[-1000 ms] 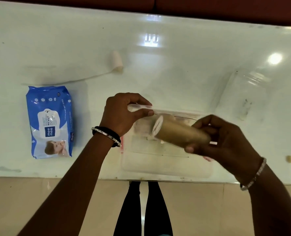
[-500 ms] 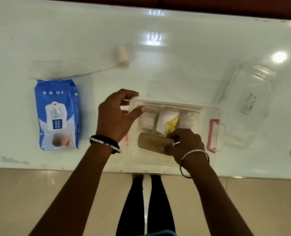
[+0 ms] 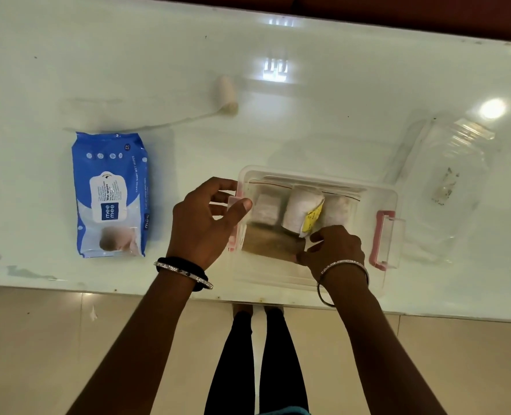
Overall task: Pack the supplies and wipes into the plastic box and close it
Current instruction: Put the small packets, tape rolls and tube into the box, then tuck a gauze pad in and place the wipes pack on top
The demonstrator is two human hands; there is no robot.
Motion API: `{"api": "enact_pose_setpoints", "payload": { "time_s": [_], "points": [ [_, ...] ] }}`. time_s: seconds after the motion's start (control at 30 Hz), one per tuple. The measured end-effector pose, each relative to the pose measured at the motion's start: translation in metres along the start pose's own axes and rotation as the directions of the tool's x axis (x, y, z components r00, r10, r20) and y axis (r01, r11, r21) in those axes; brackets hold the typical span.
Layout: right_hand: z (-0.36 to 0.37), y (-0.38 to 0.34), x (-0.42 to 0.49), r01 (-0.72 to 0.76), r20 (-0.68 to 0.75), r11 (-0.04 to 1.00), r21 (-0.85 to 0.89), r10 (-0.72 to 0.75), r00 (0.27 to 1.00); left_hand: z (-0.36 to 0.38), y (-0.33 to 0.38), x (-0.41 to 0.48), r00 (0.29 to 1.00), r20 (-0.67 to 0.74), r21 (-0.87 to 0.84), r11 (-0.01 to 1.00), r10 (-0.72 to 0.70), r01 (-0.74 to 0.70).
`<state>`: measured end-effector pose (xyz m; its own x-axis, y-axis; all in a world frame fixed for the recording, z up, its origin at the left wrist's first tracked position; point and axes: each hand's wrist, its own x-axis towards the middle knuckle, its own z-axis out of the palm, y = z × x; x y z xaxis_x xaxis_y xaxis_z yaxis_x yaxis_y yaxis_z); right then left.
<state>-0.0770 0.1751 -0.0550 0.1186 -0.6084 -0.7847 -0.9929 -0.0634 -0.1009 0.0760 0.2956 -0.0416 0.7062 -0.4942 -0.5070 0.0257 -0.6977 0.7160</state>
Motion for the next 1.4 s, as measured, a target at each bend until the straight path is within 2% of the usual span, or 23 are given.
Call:
{"api": "enact_pose_setpoints", "payload": {
  "time_s": [0.17,0.27,0.33,0.4,0.5,0.67,0.73,0.83,0.9,1.03,1.1,1.27,1.4],
  "points": [
    [-0.029,-0.016,-0.022,0.077,-0.069,0.972,-0.224,-0.094,0.993,-0.004,0.002,0.004,0.999,-0.052,-0.043,0.999,-0.002,0.000],
    [-0.050,-0.038,-0.037,0.146,-0.224,0.972,-0.183,-0.186,0.957,-0.011,0.002,0.014,0.995,-0.104,-0.096,0.995,-0.007,-0.003],
    [-0.061,-0.059,-0.038,0.263,-0.396,0.955,-0.137,-0.296,0.869,-0.017,0.002,0.023,0.988,-0.155,-0.097,0.995,0.005,-0.020],
    [-0.066,-0.085,-0.028,0.422,-0.468,0.900,-0.105,-0.419,0.778,-0.022,0.001,0.034,0.978,-0.210,-0.096,0.995,0.012,-0.033],
    [-0.063,-0.120,0.002,0.608,-0.448,0.789,-0.090,-0.577,0.683,-0.029,-0.002,0.051,0.958,-0.286,-0.100,0.993,0.027,-0.058],
    [-0.051,-0.170,0.057,0.719,-0.388,0.666,-0.200,-0.728,0.566,-0.035,-0.006,0.070,0.922,-0.382,-0.039,0.996,0.065,-0.086],
    [-0.049,-0.187,0.076,0.750,-0.276,0.616,-0.242,-0.785,0.555,-0.036,-0.008,0.074,0.916,-0.394,-0.030,0.995,0.074,-0.094],
    [-0.044,-0.208,0.099,0.778,0.006,0.532,-0.335,-0.824,0.566,-0.036,-0.012,0.077,0.918,-0.389,-0.032,0.995,0.075,-0.095],
    [-0.039,-0.216,0.109,0.780,0.100,0.500,-0.377,-0.815,0.570,-0.036,-0.014,0.078,0.918,-0.389,-0.028,0.995,0.078,-0.096],
    [-0.034,-0.217,0.113,0.763,0.005,0.475,-0.438,-0.848,0.530,-0.038,-0.013,0.080,0.910,-0.408,-0.040,0.995,0.070,-0.094],
    [-0.034,-0.213,0.107,0.767,-0.039,0.504,-0.397,-0.844,0.534,-0.041,-0.009,0.080,0.914,-0.394,-0.024,0.993,0.093,-0.112],
    [-0.042,-0.196,0.063,0.795,-0.144,0.606,0.007,-0.786,0.601,-0.046,0.008,0.072,0.911,-0.249,0.205,0.937,0.329,-0.282],
    [-0.055,-0.176,0.024,0.755,-0.197,0.630,0.182,-0.729,0.655,-0.047,0.025,0.062,0.881,-0.207,0.304,0.884,0.425,-0.355]
  ]
}}
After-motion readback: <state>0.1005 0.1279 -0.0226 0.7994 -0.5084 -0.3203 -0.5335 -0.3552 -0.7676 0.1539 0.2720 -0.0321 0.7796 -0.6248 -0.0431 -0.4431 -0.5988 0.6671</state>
